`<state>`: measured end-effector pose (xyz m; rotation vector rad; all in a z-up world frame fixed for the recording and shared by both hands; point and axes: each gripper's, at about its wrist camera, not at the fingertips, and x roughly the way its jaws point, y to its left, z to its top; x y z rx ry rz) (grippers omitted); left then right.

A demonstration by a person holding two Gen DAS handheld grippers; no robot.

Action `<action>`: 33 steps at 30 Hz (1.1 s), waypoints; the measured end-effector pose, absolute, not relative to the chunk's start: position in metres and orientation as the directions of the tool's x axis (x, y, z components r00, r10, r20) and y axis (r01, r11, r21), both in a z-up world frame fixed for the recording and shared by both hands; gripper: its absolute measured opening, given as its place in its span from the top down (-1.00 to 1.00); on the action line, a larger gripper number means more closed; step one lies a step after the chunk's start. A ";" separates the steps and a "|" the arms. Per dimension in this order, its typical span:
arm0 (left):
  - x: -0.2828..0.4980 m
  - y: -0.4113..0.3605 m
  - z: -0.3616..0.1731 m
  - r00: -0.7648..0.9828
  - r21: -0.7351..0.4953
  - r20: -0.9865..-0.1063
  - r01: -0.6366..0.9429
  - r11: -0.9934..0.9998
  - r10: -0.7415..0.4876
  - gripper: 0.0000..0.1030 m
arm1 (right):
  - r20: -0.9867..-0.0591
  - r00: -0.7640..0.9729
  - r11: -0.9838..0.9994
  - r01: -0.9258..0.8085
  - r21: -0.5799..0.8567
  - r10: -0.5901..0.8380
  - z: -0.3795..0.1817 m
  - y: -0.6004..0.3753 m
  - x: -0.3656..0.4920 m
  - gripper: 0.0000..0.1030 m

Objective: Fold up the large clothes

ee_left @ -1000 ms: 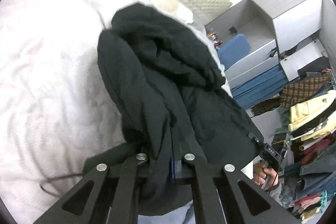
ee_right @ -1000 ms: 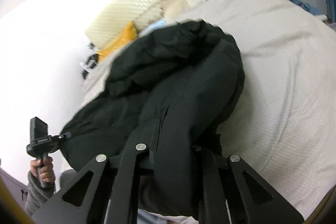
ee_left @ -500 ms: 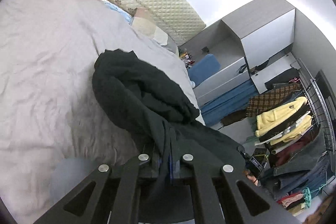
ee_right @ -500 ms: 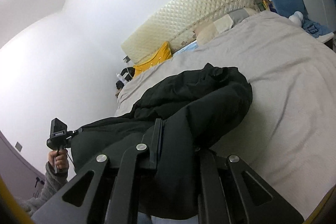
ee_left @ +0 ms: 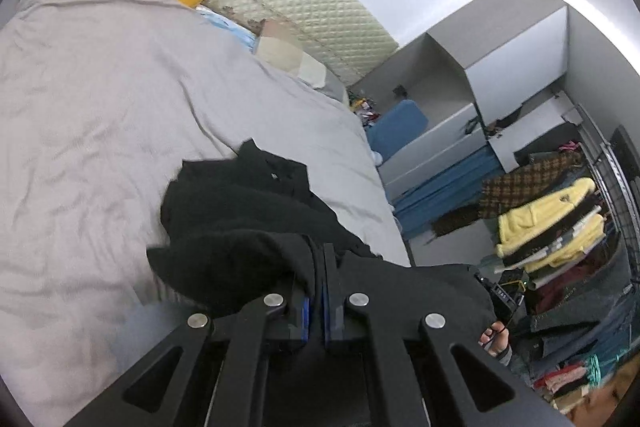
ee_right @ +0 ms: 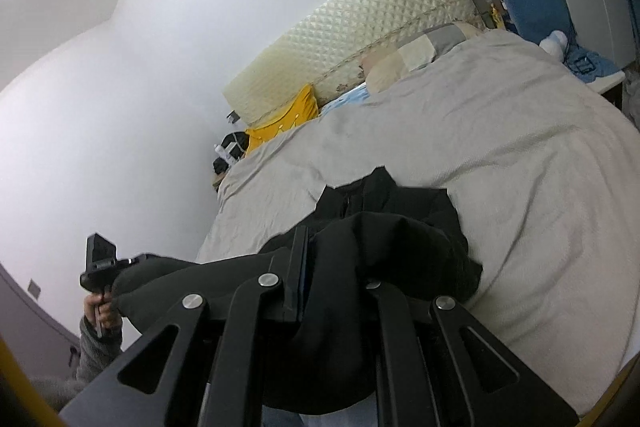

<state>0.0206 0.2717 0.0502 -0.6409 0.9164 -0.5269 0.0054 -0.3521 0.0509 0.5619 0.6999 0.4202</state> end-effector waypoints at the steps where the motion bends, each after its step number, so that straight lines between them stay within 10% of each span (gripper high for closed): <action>1: 0.030 0.272 0.050 0.510 -0.696 -0.559 0.139 0.704 -0.653 0.93 | -0.480 0.695 0.769 -0.165 0.618 0.535 0.052 -0.354 0.014 0.80; 33: 0.318 0.234 -0.138 0.383 -0.491 -0.831 -0.166 0.855 -0.403 0.88 | -0.829 0.424 0.789 0.332 0.518 0.365 -0.171 -0.354 0.325 0.79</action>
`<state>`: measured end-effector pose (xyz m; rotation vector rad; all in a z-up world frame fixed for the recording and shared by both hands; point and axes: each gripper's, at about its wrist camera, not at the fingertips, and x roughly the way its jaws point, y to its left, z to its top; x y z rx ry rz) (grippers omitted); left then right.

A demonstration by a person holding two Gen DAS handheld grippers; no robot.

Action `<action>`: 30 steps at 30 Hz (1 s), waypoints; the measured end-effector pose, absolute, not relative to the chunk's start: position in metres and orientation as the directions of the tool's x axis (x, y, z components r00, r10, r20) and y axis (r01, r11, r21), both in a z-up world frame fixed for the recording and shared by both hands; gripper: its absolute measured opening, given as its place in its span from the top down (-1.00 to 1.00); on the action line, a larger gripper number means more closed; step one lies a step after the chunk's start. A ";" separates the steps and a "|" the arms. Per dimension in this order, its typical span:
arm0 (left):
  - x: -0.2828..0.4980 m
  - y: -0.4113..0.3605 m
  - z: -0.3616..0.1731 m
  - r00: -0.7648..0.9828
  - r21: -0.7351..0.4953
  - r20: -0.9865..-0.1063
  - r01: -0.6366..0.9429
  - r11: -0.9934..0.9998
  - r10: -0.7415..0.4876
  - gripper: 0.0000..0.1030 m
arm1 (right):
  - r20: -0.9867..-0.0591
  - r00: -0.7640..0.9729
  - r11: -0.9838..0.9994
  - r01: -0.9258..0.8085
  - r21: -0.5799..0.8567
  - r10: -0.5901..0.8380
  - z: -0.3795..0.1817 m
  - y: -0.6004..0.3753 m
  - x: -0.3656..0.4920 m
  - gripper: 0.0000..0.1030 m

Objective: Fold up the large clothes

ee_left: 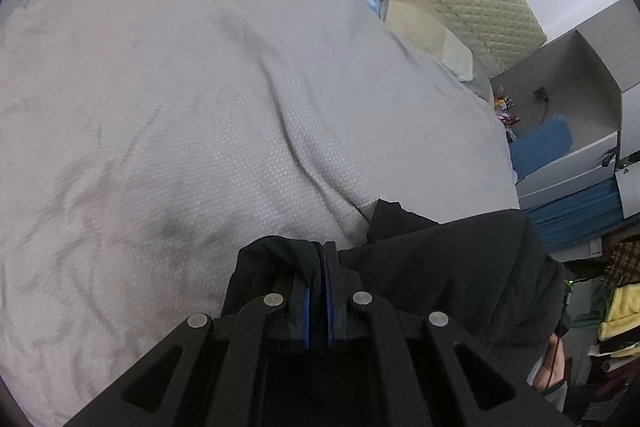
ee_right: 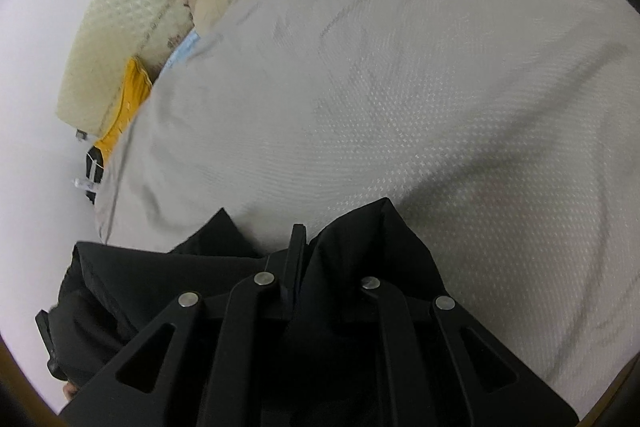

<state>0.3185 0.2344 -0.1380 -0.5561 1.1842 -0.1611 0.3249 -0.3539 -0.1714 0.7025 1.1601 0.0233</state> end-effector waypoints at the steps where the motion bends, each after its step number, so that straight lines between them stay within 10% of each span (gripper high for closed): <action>1: 0.324 0.235 -0.144 0.376 -0.497 -0.830 -0.166 0.852 -0.411 0.88 | -0.829 0.419 0.784 0.337 0.522 0.372 -0.176 -0.356 0.328 0.80; 21: 0.324 0.243 -0.166 0.285 -0.586 -0.806 -0.268 0.764 -0.519 0.79 | -0.839 0.371 0.750 0.395 0.531 0.399 -0.185 -0.357 0.324 0.52; 24: 0.307 0.252 -0.152 0.288 -0.604 -0.794 -0.269 0.750 -0.536 0.53 | -0.818 0.403 0.733 0.388 0.559 0.410 -0.167 -0.361 0.302 -0.04; 27: 0.287 0.266 -0.127 0.324 -0.597 -0.795 -0.263 0.758 -0.513 -0.32 | -0.817 0.426 0.750 0.369 0.549 0.389 -0.144 -0.363 0.286 -0.29; 30: 0.267 0.271 -0.088 0.392 -0.549 -0.802 -0.188 0.814 -0.451 -0.39 | -0.811 0.461 0.769 0.347 0.538 0.360 -0.113 -0.364 0.273 -0.52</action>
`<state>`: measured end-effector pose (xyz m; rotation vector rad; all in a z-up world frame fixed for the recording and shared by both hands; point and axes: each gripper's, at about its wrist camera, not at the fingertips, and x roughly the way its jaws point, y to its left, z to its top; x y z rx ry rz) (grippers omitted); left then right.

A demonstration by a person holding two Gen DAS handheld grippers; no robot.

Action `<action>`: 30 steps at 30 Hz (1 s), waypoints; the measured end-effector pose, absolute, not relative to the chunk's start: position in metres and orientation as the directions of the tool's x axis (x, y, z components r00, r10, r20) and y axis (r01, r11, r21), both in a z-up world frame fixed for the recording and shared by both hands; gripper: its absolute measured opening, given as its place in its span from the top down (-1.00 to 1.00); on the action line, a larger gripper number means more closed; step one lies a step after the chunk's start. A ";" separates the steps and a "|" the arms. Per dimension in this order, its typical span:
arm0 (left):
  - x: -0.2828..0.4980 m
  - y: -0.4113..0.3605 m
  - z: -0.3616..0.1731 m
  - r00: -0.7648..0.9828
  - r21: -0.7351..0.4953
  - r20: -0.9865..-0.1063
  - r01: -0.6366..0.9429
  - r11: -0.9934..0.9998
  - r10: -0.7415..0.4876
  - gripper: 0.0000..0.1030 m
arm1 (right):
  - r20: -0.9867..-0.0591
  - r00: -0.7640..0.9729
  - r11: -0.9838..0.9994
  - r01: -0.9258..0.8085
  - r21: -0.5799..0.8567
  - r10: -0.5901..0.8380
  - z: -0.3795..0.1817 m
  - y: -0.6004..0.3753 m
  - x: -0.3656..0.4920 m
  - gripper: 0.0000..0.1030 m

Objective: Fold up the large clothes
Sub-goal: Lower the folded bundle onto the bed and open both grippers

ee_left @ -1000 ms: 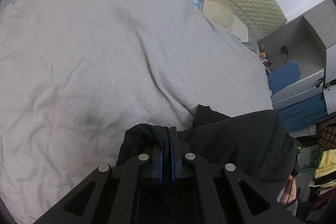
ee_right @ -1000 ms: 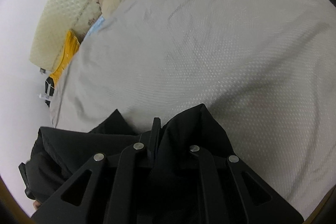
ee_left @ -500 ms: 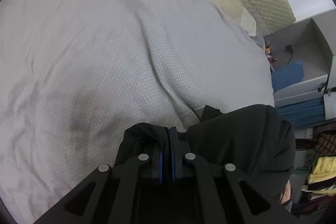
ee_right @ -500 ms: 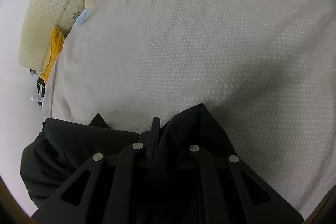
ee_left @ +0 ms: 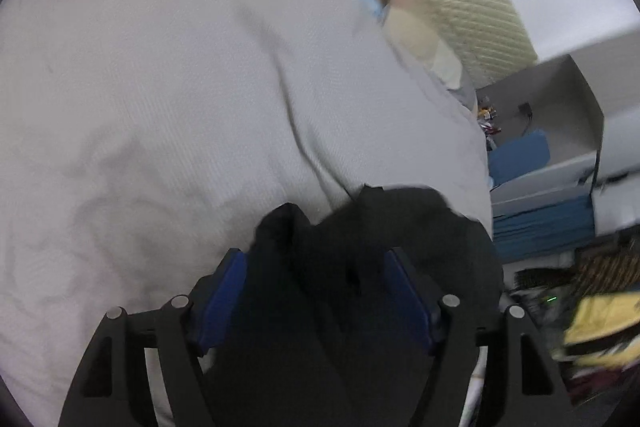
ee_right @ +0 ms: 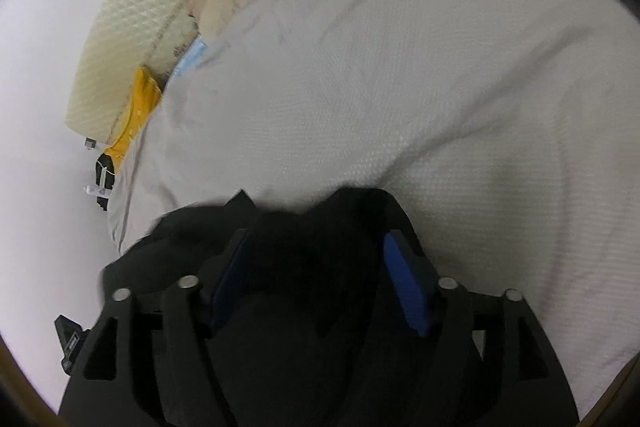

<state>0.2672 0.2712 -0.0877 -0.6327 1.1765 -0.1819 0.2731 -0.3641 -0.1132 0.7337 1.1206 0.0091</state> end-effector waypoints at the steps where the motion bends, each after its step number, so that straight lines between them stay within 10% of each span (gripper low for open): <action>1: 0.258 0.268 -0.070 0.431 -0.511 -0.805 -0.154 0.846 -0.408 -0.39 | -0.813 0.479 0.788 0.332 0.518 0.332 -0.100 -0.362 0.269 -0.61; 10: 0.224 0.150 -0.017 0.587 -0.348 -0.734 0.106 0.931 -0.341 -0.39 | -0.735 0.631 0.919 0.089 0.385 0.247 -0.037 -0.264 0.234 -0.93; 14: 0.239 0.081 -0.046 0.572 -0.174 -0.777 0.204 0.963 -0.262 -0.39 | -0.732 0.652 0.967 -0.007 0.255 0.198 -0.063 -0.213 0.229 -0.94; 30: 0.287 0.039 -0.147 0.597 -0.096 -0.782 0.165 0.982 -0.177 -0.47 | -0.719 0.688 0.995 -0.056 0.085 0.100 -0.140 -0.181 0.252 -0.99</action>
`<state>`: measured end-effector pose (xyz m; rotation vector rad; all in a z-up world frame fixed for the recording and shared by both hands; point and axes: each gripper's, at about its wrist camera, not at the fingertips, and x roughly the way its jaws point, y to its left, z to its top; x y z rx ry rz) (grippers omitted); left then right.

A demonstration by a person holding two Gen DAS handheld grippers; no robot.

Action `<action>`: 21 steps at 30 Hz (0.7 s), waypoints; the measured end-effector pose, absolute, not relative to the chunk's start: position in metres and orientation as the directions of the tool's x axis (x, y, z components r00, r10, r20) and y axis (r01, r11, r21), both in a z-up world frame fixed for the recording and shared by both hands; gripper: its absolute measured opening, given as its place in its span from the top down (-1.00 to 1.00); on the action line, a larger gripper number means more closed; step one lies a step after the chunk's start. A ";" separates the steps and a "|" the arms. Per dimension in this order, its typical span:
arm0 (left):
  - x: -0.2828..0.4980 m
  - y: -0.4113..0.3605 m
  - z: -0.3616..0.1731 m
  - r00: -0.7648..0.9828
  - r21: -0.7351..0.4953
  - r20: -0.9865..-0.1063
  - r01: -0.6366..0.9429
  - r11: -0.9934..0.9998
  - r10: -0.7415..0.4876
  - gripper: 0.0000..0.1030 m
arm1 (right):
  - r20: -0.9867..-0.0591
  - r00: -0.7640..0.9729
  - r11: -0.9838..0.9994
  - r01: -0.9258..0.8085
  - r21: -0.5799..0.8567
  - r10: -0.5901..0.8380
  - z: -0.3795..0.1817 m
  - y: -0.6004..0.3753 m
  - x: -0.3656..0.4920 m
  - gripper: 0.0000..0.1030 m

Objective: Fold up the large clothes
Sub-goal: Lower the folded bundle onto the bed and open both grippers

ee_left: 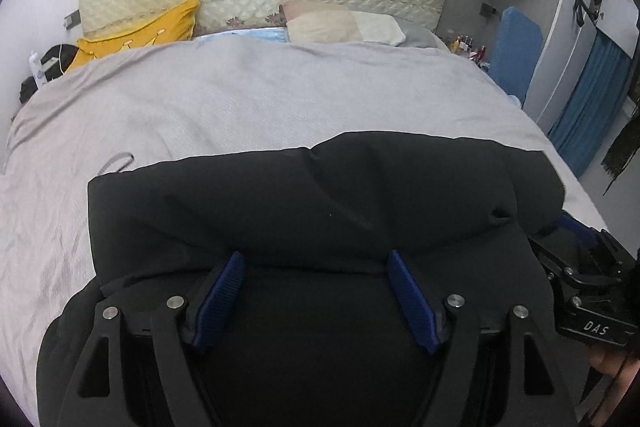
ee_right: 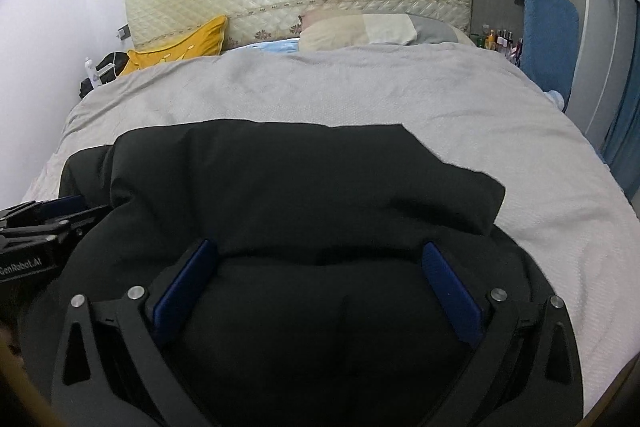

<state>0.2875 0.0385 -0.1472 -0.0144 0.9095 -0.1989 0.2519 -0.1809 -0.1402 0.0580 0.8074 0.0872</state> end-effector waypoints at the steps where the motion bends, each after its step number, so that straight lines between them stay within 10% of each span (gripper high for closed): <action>1: 0.290 0.037 -0.150 0.599 -0.086 -0.783 0.163 0.983 -0.168 -0.48 | -0.718 0.688 0.995 -0.054 0.089 0.102 -0.142 -0.182 0.253 -0.99; 21: 0.303 0.024 -0.178 0.631 -0.006 -0.769 0.152 0.988 -0.102 -0.52 | -0.695 0.719 0.999 -0.034 0.007 0.029 -0.161 -0.166 0.268 -1.00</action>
